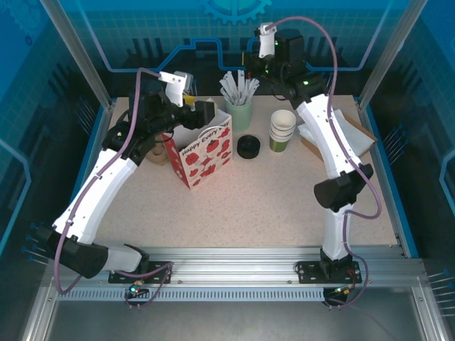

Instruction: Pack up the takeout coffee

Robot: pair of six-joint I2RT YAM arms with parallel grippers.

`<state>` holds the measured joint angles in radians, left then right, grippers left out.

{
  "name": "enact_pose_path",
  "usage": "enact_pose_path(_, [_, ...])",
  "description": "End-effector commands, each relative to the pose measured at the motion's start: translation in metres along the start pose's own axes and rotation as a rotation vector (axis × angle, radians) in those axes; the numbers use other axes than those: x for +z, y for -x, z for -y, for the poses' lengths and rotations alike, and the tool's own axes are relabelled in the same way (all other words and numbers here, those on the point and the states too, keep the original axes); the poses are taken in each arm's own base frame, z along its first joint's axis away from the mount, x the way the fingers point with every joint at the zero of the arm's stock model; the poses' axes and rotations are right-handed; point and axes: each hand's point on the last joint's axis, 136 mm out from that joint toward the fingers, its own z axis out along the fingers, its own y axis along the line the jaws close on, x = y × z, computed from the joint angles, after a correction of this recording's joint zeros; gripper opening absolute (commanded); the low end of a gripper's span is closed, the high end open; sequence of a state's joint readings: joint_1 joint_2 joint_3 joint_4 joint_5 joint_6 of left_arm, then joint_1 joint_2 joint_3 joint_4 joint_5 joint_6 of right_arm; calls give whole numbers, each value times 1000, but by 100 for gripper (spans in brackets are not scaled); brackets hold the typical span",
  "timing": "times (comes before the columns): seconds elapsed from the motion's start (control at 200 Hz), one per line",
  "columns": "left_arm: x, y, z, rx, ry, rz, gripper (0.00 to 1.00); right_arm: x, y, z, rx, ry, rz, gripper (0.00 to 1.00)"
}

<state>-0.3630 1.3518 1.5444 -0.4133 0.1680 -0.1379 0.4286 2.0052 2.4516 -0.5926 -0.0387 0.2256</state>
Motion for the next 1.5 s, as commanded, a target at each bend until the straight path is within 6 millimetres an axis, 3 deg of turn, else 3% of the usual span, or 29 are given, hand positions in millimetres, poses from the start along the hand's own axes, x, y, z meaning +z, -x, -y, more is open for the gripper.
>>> enact_pose_path(0.0, [-10,6,-5,-22,38,33,79,-47,29,-45,-73,108,56,0])
enact_pose_path(0.245, [-21,0,-29,-53,146,34,79,-88,41,-104,-121,266,87,0])
enact_pose_path(0.43, [-35,-5,-47,-79,211,50,80,-89,34,-134,-132,343,74,0])
enact_pose_path(0.715, [-51,-8,-53,-89,241,79,80,-39,-7,-131,-108,333,-38,0])
enact_pose_path(1.061, [-52,-14,-50,-117,217,84,80,33,-97,-120,-65,323,-248,0])
enact_pose_path(1.121, [-51,-16,-48,-125,205,82,80,39,-111,-121,-48,337,-281,5])
enact_pose_path(1.271, [-51,-23,-41,-144,158,77,80,35,-121,-123,-39,356,-316,19])
enact_pose_path(1.496, [-53,-23,-17,-202,19,85,79,-7,-86,-112,-60,340,-255,40])
